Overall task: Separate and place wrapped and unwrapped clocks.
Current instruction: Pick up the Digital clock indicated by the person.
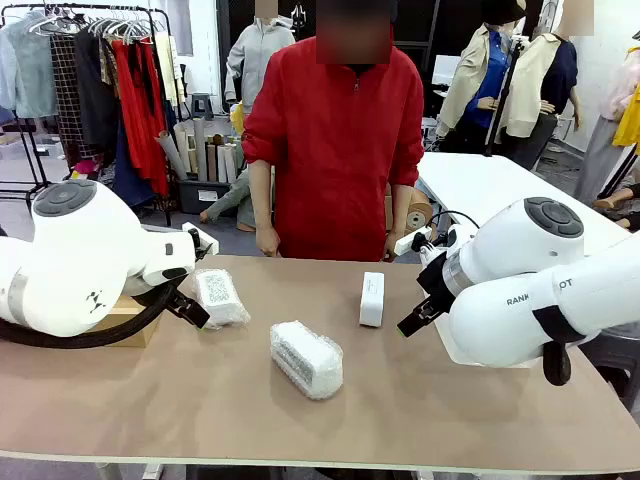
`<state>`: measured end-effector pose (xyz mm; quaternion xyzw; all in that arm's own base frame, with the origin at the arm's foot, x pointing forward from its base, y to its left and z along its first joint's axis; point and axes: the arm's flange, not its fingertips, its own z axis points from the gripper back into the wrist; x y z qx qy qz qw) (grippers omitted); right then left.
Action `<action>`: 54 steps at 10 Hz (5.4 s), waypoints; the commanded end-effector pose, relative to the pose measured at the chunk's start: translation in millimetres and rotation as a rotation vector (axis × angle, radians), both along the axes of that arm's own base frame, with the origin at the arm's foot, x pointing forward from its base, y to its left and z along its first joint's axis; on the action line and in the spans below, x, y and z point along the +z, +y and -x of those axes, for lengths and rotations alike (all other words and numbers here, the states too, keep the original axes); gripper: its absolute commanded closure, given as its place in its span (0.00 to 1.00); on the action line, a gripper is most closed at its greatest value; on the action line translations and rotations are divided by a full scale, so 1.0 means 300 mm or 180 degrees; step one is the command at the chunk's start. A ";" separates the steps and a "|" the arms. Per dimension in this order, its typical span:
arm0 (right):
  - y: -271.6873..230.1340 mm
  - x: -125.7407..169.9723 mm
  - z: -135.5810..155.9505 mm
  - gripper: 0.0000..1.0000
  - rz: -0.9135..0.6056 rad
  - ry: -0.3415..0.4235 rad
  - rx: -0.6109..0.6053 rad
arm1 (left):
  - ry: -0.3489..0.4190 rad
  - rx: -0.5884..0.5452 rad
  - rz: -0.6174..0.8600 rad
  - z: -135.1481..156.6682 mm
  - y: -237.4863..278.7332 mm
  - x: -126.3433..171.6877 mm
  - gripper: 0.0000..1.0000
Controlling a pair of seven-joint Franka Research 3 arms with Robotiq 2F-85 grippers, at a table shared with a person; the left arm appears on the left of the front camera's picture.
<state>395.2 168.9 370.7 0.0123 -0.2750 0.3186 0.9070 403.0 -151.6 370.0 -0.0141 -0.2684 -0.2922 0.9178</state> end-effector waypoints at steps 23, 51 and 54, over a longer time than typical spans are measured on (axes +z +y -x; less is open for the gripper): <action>0.000 0.000 0.000 0.00 0.0000 -0.0001 0.0000 | -0.0001 0.0000 0.0001 0.000 0.000 0.000 0.00; -0.095 0.357 -0.160 0.00 -0.0697 -0.0085 0.1589 | 0.0008 -0.2274 0.0207 -0.048 0.132 0.395 0.00; -0.105 0.423 -0.205 0.00 -0.0663 -0.0328 0.2116 | -0.0098 -0.2595 0.0296 -0.072 0.194 0.454 0.00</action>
